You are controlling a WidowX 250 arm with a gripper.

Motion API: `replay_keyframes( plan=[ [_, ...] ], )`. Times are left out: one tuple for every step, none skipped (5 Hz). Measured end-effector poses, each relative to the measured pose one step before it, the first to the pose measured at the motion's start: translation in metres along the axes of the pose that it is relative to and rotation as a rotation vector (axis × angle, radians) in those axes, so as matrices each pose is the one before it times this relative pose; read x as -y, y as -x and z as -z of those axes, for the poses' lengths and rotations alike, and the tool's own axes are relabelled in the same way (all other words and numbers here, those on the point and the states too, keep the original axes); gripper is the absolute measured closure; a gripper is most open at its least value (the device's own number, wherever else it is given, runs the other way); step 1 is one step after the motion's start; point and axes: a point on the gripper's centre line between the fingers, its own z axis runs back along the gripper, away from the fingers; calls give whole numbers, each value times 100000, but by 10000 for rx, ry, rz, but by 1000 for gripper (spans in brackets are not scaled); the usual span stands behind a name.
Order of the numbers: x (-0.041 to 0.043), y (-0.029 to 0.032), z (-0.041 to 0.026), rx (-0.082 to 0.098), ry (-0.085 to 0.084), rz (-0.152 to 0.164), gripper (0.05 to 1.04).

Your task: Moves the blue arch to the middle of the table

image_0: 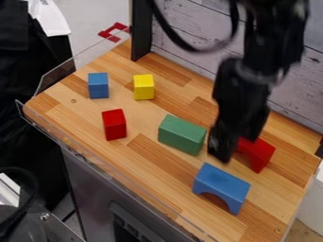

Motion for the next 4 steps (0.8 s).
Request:
replay_keyframes(
  plan=[
    [298, -1650, -3198, -60, 1015, 1216, 85],
    [-1038, -2514, -1447, -774, -282, 2244, 85],
    [-1784, -1483, -194, -1314, -903, 2320, 85],
    [-1134, -540, -40, -413, -218, 2469, 85]
  ],
)
